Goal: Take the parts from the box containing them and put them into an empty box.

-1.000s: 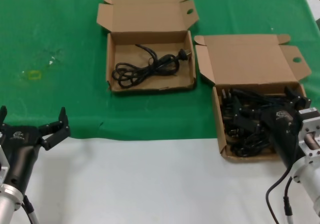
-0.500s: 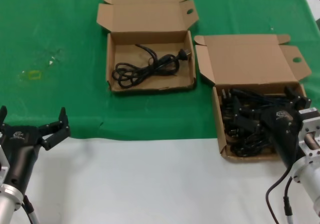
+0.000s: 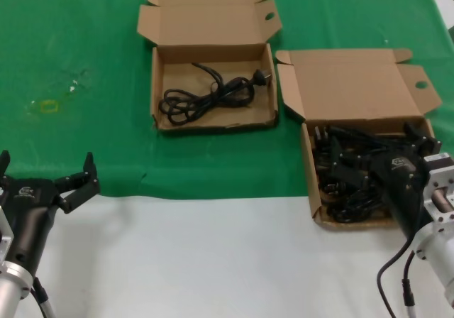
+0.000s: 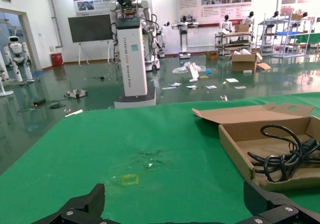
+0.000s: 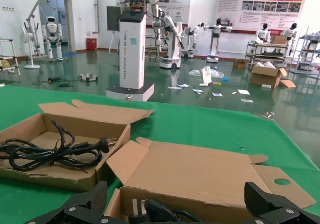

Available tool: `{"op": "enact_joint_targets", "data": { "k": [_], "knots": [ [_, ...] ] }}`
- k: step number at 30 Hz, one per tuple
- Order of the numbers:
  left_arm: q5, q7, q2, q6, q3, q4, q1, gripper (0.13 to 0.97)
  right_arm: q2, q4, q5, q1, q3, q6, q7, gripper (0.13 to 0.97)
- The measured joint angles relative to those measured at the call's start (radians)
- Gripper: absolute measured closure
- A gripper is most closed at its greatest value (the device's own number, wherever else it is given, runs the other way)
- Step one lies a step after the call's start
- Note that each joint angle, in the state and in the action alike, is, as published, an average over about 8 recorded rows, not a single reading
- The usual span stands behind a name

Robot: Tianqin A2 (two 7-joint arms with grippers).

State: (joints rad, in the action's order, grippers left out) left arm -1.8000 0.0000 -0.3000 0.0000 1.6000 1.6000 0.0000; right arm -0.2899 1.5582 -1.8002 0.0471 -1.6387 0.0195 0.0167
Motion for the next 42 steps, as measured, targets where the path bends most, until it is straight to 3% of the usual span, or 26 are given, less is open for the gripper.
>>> {"op": "enact_joint_targets", "data": {
  "k": [42],
  "knots": [
    [0.0, 0.0, 0.0, 0.0, 0.0, 0.0, 0.0, 0.132, 0.0, 0.0, 0.0, 0.0, 0.0, 0.0, 0.0, 0.129]
  ]
}}
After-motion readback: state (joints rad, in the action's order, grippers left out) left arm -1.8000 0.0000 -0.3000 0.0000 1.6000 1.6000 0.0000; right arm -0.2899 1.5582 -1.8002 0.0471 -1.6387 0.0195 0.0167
